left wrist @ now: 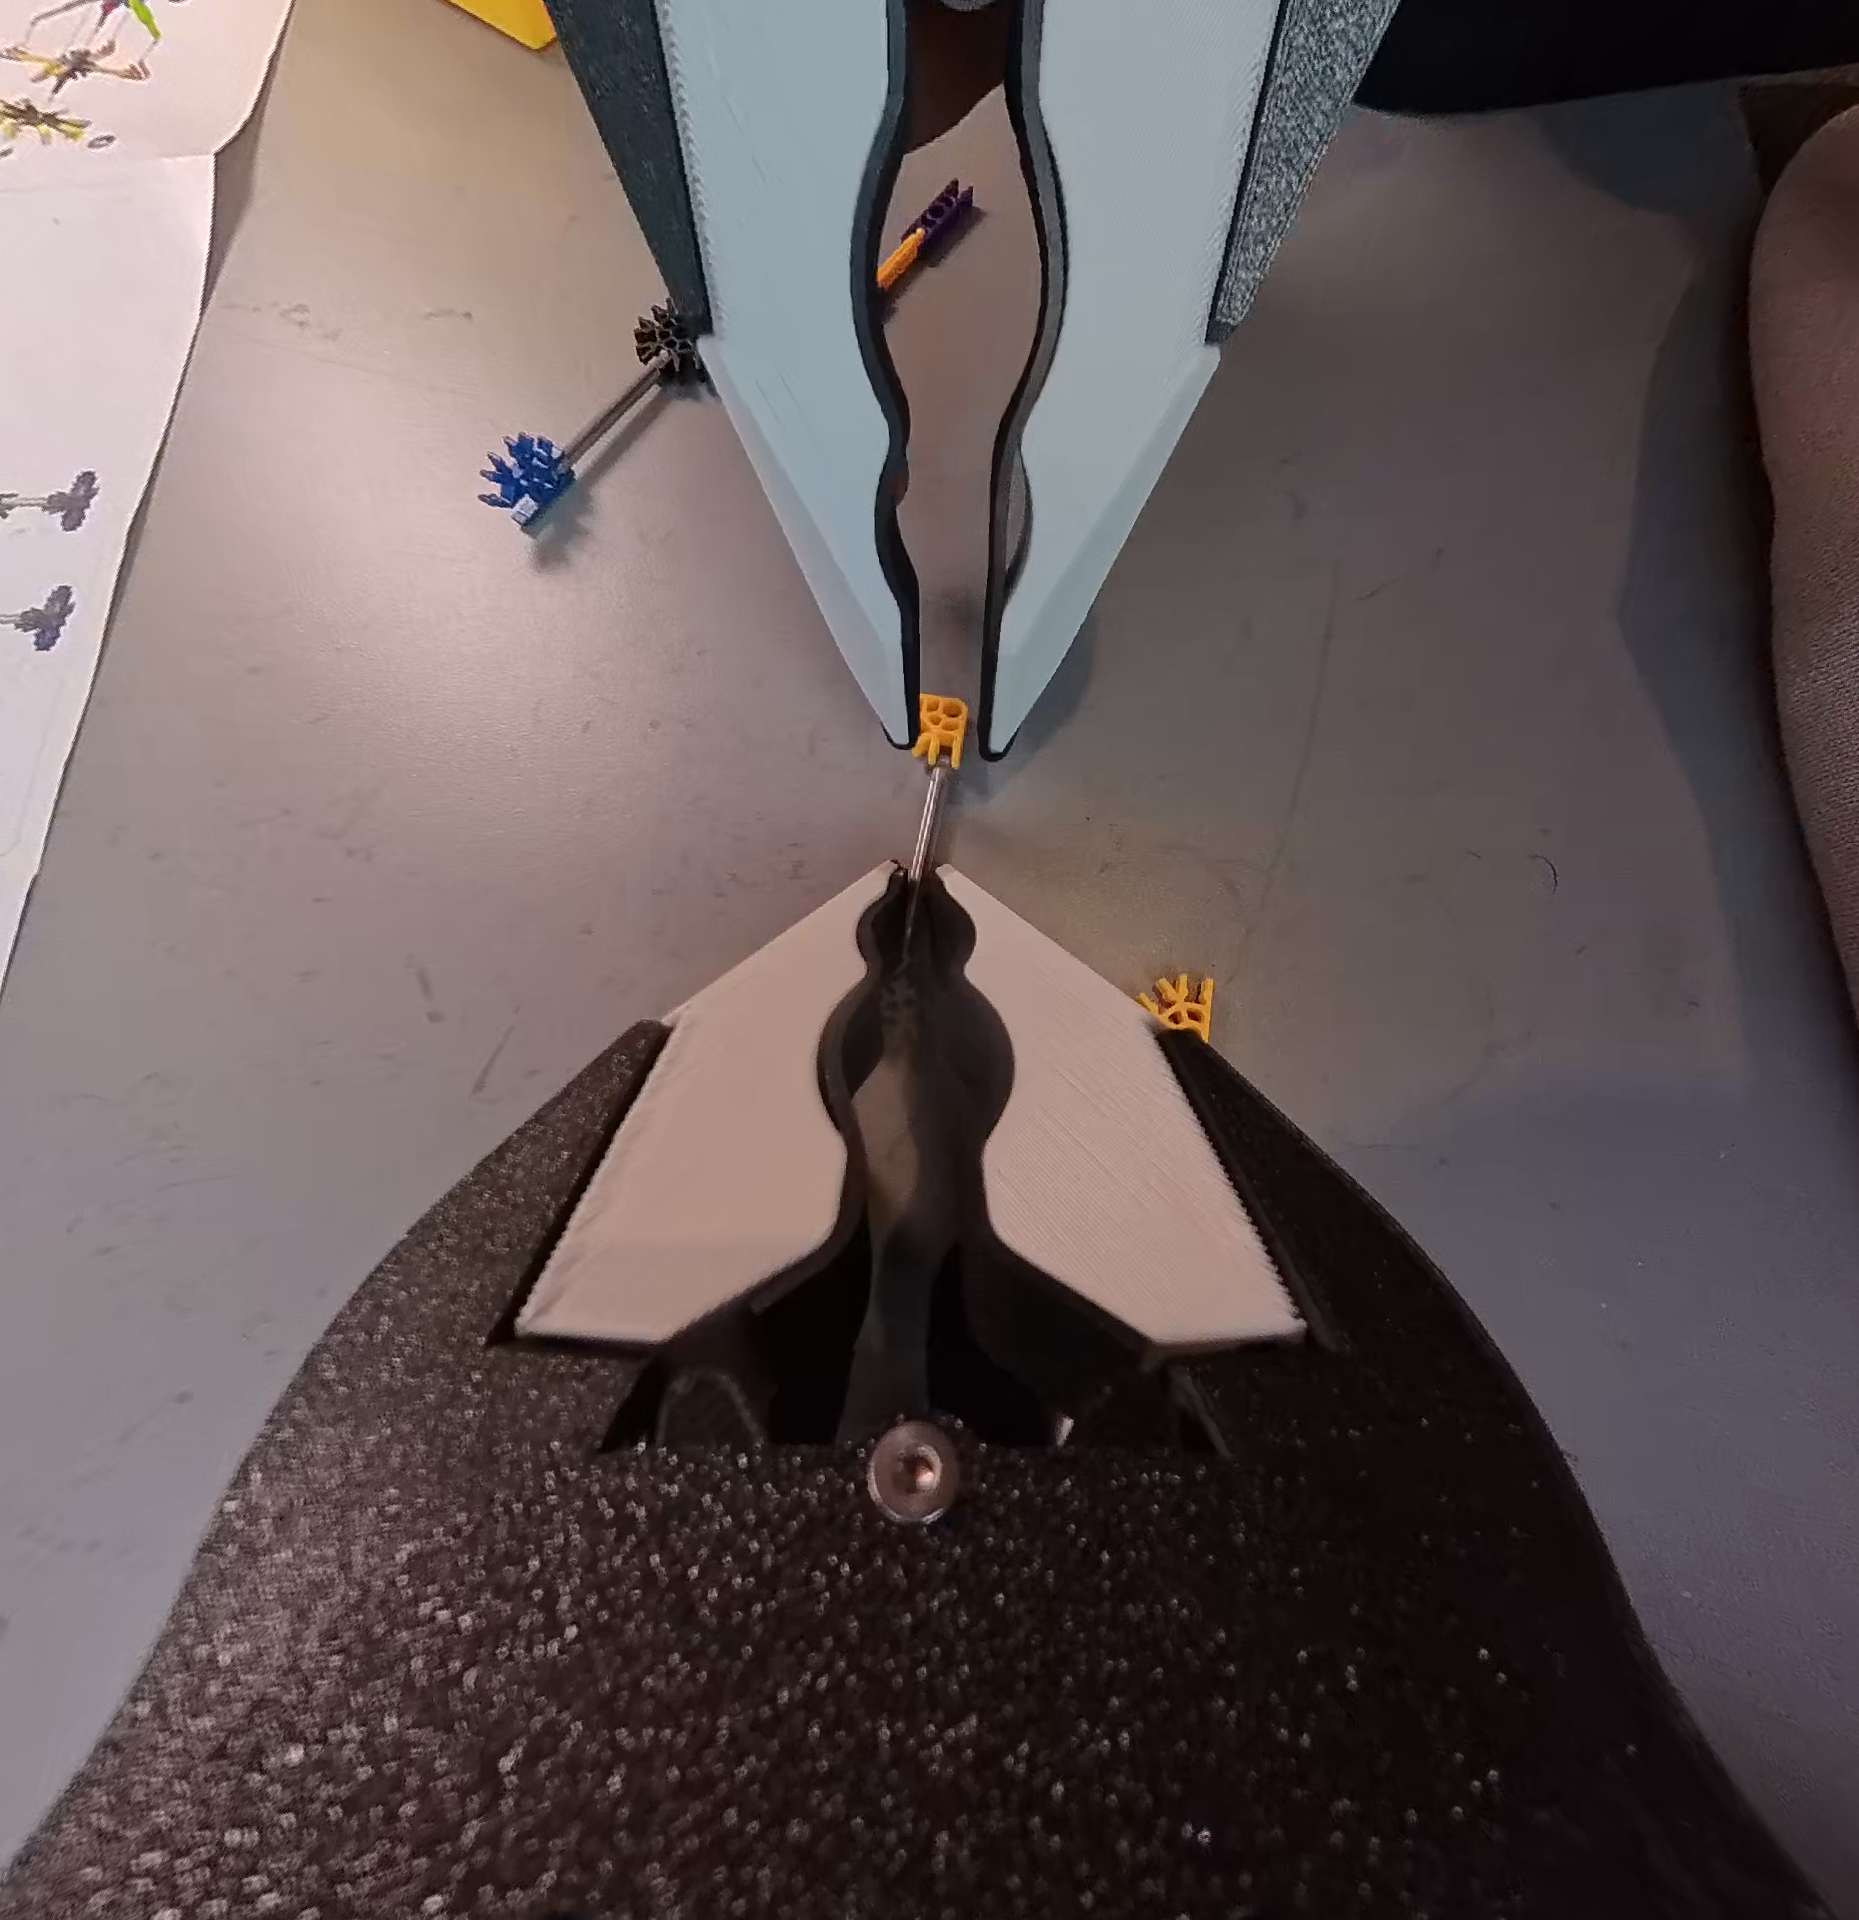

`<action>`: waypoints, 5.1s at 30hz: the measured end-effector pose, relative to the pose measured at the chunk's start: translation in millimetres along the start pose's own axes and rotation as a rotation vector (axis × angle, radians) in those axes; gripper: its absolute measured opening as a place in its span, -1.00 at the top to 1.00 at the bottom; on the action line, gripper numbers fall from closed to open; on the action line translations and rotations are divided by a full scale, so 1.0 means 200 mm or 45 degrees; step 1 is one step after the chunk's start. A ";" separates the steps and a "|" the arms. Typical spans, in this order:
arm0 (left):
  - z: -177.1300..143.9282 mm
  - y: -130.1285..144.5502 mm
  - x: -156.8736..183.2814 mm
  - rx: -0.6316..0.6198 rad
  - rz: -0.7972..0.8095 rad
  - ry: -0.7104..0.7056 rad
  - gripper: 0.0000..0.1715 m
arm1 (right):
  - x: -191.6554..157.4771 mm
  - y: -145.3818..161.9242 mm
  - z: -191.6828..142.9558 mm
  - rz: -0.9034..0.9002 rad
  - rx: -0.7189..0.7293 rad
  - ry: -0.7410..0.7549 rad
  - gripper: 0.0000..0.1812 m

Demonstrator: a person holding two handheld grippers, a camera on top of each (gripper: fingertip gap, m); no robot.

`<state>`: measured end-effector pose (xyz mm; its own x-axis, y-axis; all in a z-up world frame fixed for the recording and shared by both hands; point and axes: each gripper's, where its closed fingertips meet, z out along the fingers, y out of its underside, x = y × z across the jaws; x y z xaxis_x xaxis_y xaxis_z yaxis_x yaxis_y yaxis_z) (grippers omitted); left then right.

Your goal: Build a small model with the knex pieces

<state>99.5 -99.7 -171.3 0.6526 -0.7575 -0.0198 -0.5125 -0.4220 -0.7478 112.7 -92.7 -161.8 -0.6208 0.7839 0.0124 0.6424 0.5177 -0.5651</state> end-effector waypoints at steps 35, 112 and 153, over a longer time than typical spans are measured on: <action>0.02 -0.02 0.00 0.015 0.010 0.002 0.97 | 0.00 0.05 0.00 -0.048 -0.064 -0.047 0.96; 0.02 -0.02 0.01 0.014 0.046 -0.041 0.97 | 0.02 0.03 0.01 0.011 -0.017 0.006 1.00; -0.06 -0.06 -0.08 0.134 -0.090 -0.098 0.86 | 0.07 0.09 0.00 0.185 0.046 0.123 0.85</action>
<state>89.0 -88.0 -154.7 0.7277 -0.6857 -0.0126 -0.4054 -0.4153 -0.8143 115.8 -72.4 -171.0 -0.4752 0.8799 0.0064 0.7049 0.3850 -0.5958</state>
